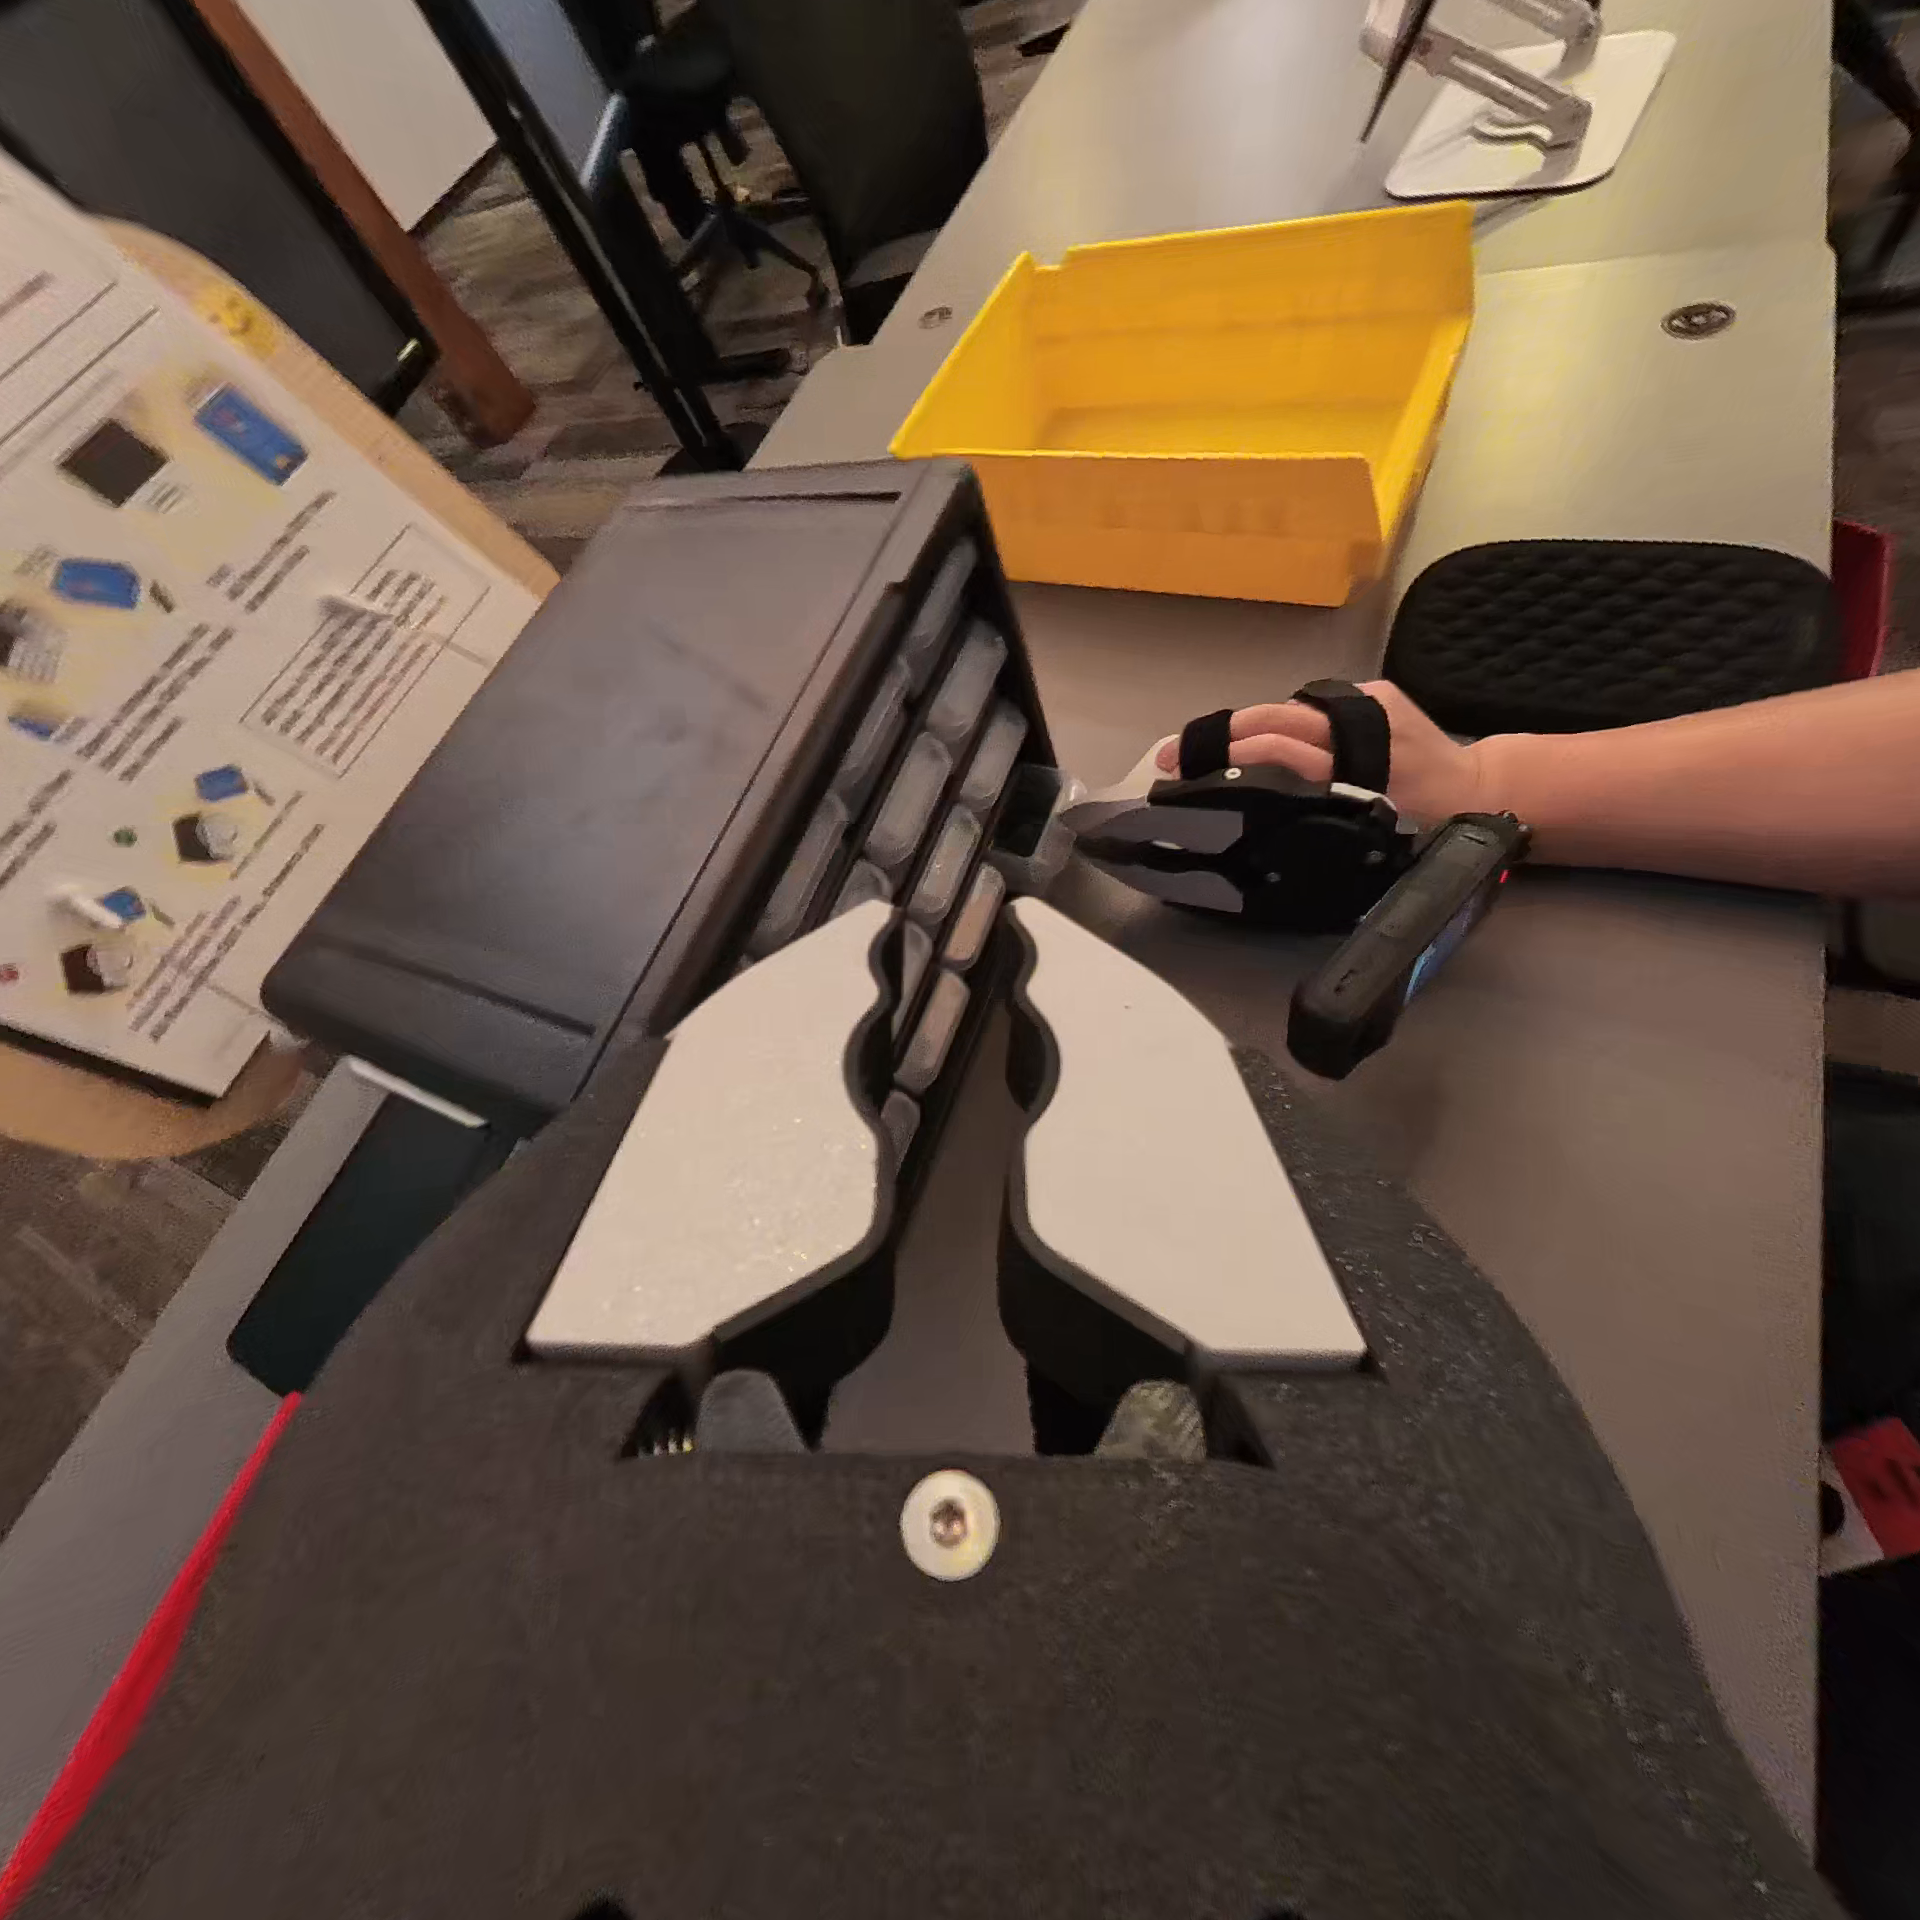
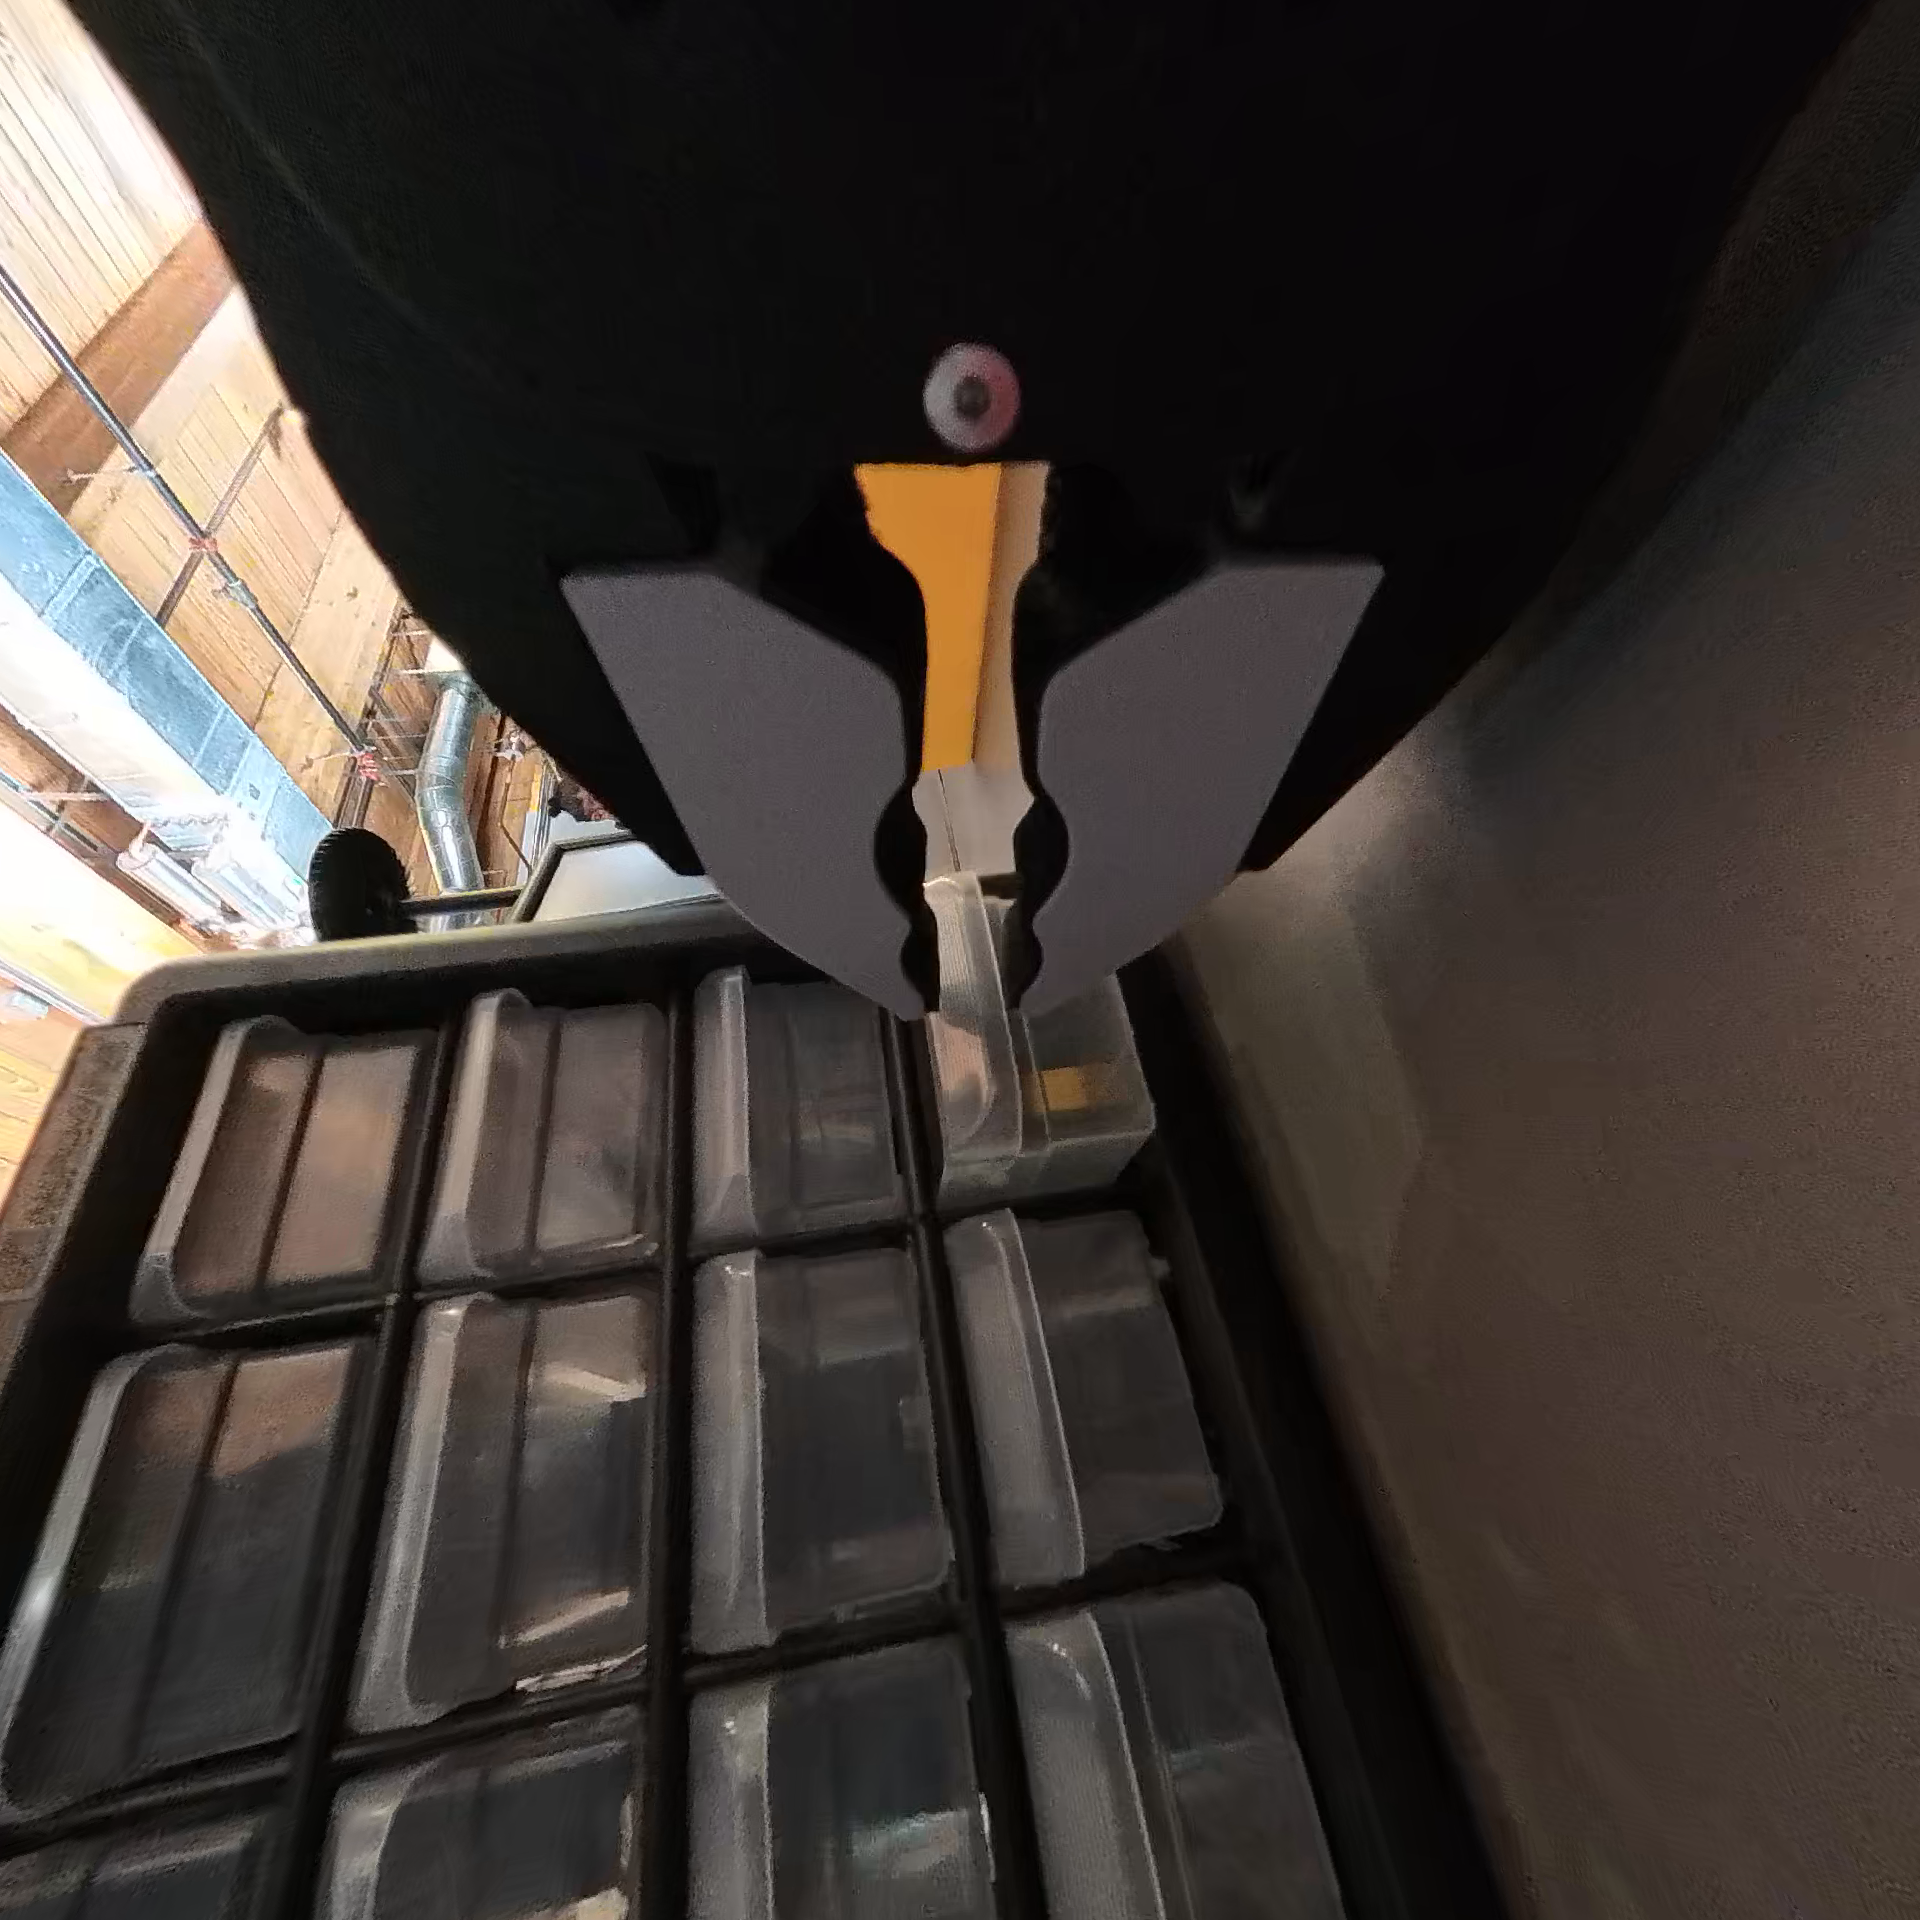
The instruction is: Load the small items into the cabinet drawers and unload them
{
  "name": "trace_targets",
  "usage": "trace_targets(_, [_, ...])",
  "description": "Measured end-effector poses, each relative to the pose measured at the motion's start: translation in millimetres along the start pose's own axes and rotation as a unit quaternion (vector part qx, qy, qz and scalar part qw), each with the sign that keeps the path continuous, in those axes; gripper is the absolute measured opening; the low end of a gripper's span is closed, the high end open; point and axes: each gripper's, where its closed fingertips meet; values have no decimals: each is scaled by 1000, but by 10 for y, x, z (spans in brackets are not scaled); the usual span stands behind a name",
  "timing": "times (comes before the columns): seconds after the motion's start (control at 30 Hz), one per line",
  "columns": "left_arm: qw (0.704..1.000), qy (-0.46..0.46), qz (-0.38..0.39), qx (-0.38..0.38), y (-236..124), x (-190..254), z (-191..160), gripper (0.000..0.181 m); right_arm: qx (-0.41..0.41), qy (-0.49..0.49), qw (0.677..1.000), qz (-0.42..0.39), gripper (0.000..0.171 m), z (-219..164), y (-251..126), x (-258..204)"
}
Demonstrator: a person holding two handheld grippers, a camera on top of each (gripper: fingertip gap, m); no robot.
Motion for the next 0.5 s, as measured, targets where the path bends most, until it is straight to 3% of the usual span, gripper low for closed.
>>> trace_targets(0.2, [997,-72,1,16,-217,-298,-213,16,-9,-2,1000,-5,12,-9,186,-8])
trace_targets(0.43, [997,-76,18,10,-388,-445,-321,19,-3,-3,1000,2,13,1,245,-8])
trace_targets(0.5, [996,-85,27,12,-464,-501,-360,20,6,-9,1000,-12,21,26,204,47])
Point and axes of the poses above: each gripper's, where its closed fingertips meet, y out along the fingers, z out of its top, x = y × z across the jaws, and after that the axes turned 6 degrees about -z, right-handed
